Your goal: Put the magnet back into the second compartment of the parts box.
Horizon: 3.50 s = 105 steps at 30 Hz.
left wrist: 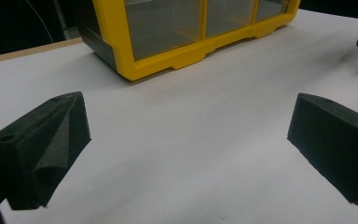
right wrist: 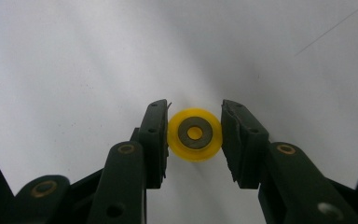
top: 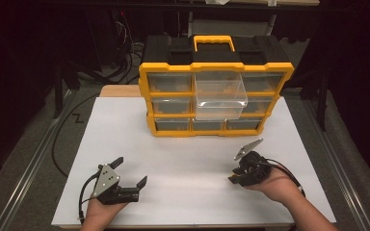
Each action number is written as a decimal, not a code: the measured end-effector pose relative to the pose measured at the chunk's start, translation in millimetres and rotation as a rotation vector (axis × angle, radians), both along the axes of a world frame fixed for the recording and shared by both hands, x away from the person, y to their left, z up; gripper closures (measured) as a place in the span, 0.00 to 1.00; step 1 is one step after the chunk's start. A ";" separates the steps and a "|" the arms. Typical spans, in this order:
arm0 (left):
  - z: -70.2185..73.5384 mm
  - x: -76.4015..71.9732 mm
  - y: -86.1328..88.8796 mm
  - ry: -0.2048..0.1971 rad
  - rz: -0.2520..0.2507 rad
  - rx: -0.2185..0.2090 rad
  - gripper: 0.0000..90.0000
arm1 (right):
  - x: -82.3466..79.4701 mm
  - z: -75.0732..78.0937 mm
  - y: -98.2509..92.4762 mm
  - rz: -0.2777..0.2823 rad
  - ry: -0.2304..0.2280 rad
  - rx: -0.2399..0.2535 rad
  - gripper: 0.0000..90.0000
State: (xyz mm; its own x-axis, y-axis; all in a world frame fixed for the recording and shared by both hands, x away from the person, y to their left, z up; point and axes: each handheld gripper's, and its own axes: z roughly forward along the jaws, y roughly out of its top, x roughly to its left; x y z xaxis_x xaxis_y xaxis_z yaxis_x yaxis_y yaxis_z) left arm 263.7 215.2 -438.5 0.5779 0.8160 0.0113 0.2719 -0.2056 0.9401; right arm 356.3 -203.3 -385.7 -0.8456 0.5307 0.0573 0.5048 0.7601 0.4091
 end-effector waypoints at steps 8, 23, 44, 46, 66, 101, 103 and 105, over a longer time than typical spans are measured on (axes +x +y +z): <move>0.1 -0.6 -2.1 0.006 -0.006 0.002 0.00 | 0.4 0.4 -1.9 0.017 0.031 -0.065 0.72; -0.1 -0.8 -3.3 0.006 -0.011 0.017 0.00 | 3.7 22.3 3.9 0.096 0.074 -0.129 0.72; 0.7 -0.7 -3.8 0.004 -0.021 0.009 0.00 | 3.8 75.2 17.7 0.173 0.101 -0.168 0.72; 0.2 -0.4 -4.0 0.008 -0.021 0.015 0.00 | 3.8 79.9 18.5 0.188 0.095 -0.170 0.72; -0.9 0.0 -5.7 0.010 -0.029 0.011 0.00 | 2.2 126.2 19.2 0.200 0.070 -0.163 0.72; -0.5 -1.6 -3.6 0.009 -0.046 0.008 0.01 | 6.3 215.0 34.1 0.226 0.004 -0.180 0.71; -0.8 -1.5 -3.9 0.008 -0.047 0.008 0.00 | 6.6 218.8 34.7 0.225 0.004 -0.181 0.72; -0.7 -1.7 -3.7 0.007 -0.051 0.007 0.01 | 7.3 222.0 35.4 0.234 0.002 -0.179 0.71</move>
State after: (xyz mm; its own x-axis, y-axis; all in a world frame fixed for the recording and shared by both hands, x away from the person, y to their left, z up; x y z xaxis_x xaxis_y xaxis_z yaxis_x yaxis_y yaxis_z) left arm 262.0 211.4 -439.2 0.6189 0.7853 0.0131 0.2674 -0.2263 0.9366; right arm 363.5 -168.0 -163.7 -0.9461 0.3235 -0.0179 0.3083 0.9158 0.2573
